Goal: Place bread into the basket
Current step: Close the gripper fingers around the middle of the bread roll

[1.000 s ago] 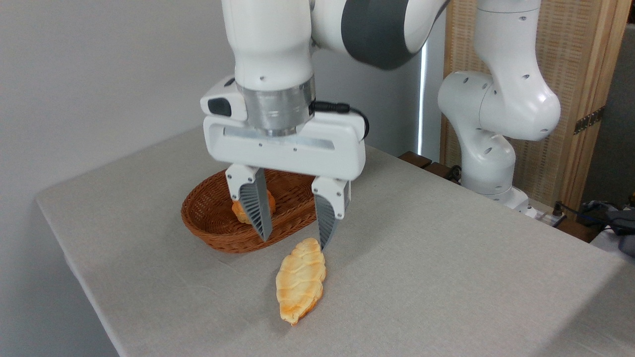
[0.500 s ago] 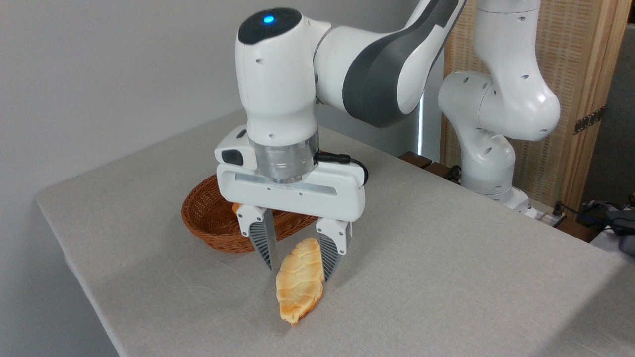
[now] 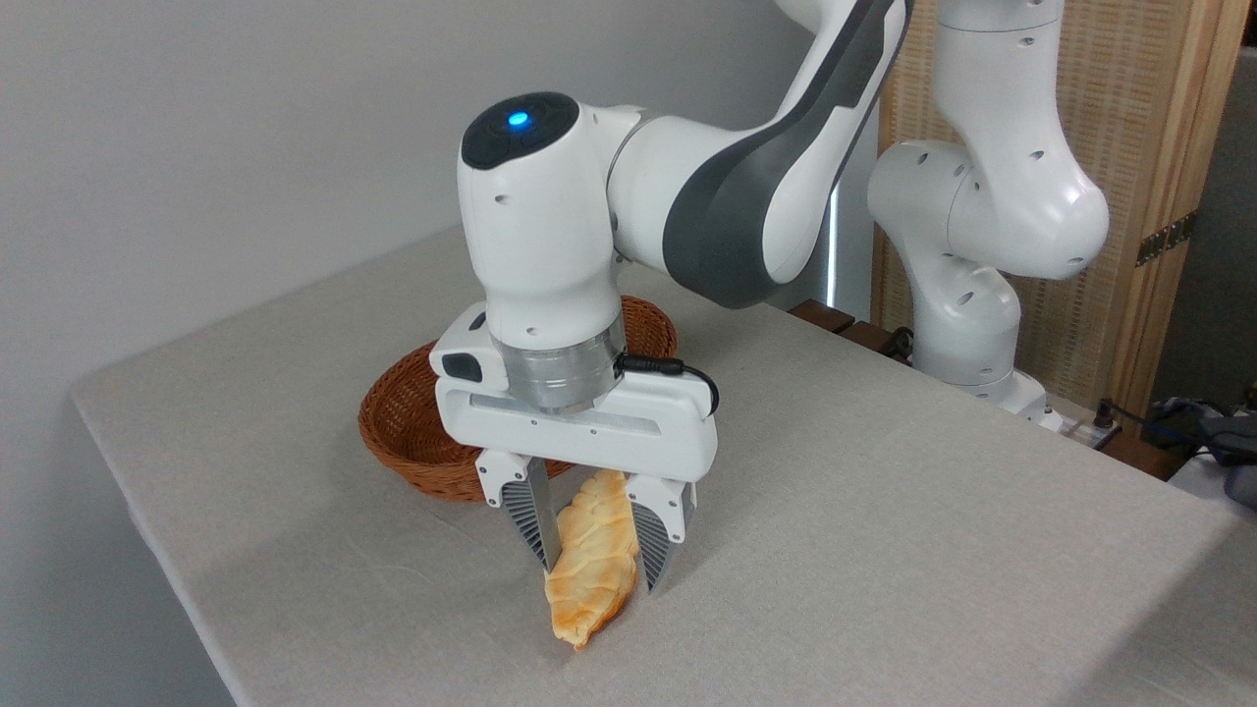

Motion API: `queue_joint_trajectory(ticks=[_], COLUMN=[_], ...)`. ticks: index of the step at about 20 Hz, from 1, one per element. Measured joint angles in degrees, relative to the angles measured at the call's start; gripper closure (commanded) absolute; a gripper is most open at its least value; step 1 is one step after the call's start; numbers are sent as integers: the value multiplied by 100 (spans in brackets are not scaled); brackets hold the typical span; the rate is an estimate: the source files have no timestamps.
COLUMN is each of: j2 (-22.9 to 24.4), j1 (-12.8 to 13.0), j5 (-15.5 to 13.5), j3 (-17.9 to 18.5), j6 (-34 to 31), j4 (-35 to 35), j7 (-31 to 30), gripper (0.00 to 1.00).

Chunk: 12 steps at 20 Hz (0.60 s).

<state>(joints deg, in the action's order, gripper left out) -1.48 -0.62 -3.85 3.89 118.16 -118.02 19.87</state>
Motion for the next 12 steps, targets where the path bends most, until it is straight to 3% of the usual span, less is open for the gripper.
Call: queue_joint_trajectory(ticks=[10, 12], j2=[-20, -32], j1=[55, 87], j5=[0, 0], j3=[-9, -10], j6=[14, 33], j4=[23, 23], j7=[1, 1], gripper=[0, 6])
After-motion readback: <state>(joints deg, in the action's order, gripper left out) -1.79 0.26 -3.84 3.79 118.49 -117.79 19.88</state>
